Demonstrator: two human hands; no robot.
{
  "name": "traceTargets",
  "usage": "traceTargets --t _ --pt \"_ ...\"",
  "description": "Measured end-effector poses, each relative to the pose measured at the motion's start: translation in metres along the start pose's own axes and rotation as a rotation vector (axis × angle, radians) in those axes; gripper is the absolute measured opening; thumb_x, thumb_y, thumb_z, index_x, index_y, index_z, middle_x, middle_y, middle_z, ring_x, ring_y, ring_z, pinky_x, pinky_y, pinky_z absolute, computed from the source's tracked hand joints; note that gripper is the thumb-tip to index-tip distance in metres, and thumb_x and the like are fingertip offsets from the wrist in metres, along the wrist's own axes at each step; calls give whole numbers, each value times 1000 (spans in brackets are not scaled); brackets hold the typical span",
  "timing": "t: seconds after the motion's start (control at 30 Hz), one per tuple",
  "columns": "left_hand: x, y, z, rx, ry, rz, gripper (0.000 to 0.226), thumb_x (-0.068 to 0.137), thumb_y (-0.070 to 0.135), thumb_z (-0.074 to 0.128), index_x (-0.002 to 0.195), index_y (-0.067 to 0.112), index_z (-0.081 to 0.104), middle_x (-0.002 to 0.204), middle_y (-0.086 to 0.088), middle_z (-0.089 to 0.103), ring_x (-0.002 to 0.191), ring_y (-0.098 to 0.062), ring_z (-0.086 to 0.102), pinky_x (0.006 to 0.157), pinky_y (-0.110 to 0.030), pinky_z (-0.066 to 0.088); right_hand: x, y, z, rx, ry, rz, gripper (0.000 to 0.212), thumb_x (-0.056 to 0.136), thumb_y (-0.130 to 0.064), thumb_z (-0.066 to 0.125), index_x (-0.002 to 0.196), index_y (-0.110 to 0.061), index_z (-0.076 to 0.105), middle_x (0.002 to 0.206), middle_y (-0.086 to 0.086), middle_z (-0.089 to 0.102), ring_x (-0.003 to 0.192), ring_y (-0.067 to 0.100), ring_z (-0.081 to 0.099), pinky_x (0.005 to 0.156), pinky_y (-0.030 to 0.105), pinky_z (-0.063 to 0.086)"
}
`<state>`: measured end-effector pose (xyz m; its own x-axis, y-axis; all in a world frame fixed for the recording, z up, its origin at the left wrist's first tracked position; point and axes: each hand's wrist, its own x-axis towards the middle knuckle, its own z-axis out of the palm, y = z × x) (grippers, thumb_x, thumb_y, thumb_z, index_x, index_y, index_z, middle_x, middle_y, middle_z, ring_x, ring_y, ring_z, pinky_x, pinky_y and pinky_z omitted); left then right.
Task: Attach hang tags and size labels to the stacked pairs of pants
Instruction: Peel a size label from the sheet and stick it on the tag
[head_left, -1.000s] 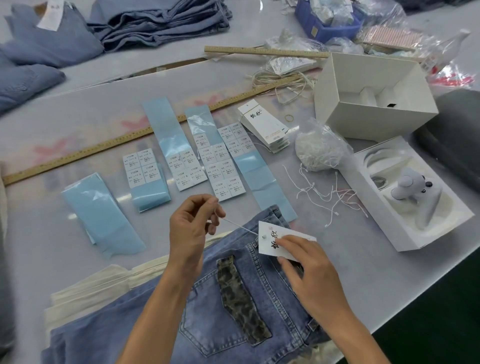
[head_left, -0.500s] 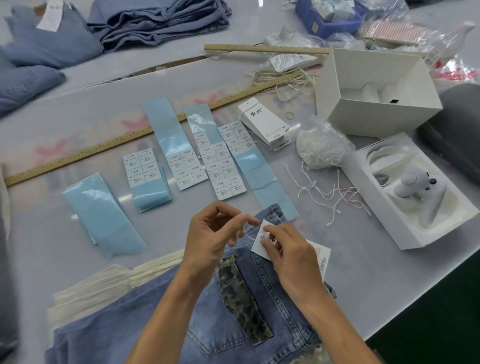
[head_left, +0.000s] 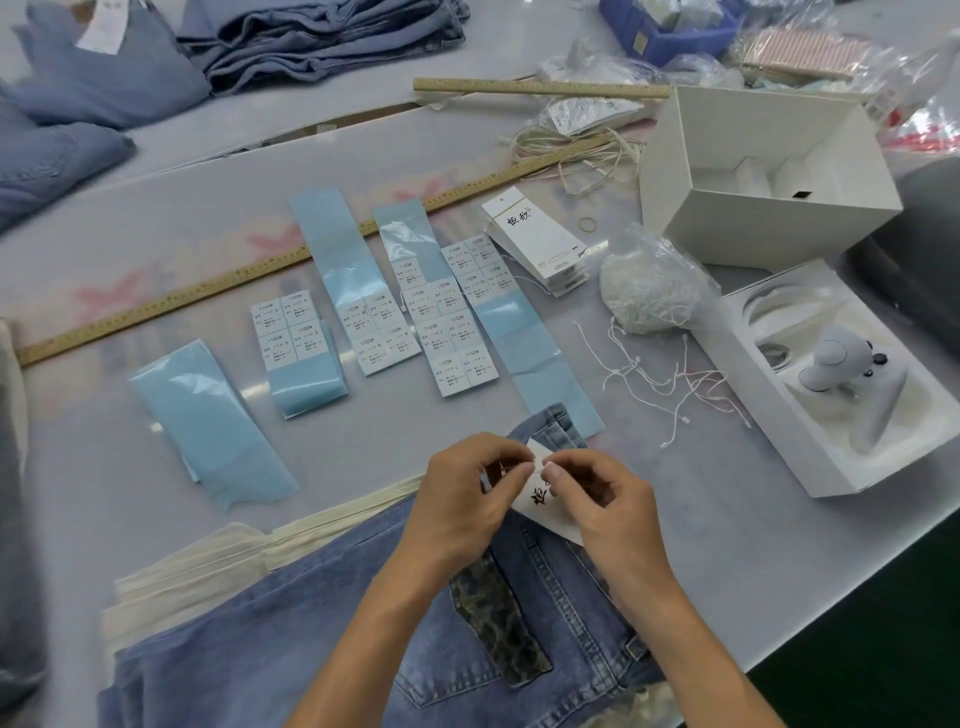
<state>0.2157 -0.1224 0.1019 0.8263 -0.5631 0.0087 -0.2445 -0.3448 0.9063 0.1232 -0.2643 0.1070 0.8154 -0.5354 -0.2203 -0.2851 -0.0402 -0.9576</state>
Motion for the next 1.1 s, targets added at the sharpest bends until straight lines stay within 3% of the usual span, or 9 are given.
traceTargets --t 0.07,0.2,0.4,0.73,1.1 --pt "-1 1 4 85 -22 49 8 93 15 73 96 23 74 81 26 59 77 3 56 68 -8 36 -1 -1 -2 84 16 58 13 92 -17 74 90 -29 79 82 -1 75 75 7 68 65 16 51" --pt "-2 1 10 150 -39 74 4 96 19 69 96 23 71 81 31 53 79 7 49 73 -18 40 0 0 -3 127 41 106 13 92 -19 73 89 -29 80 74 1 73 68 6 64 60 15 48" --pt "-5 1 11 168 7 84 3 96 21 68 94 22 68 82 22 54 76 0 49 69 -21 40 -1 0 2 156 101 123 14 92 -18 73 86 -28 81 69 -2 70 65 6 62 58 15 47" --pt "-13 3 22 163 99 52 2 96 24 69 94 23 69 83 15 64 73 -7 54 65 -31 49 -2 -6 6 167 63 121 18 93 -13 71 80 -24 78 70 -4 70 61 1 59 59 14 46" --pt "-3 -15 21 -38 76 -23 19 83 29 83 86 33 64 84 16 65 75 -13 59 64 -13 40 -2 -2 0 107 -19 83 20 95 -12 69 80 -23 77 69 -3 69 64 2 59 62 15 47"
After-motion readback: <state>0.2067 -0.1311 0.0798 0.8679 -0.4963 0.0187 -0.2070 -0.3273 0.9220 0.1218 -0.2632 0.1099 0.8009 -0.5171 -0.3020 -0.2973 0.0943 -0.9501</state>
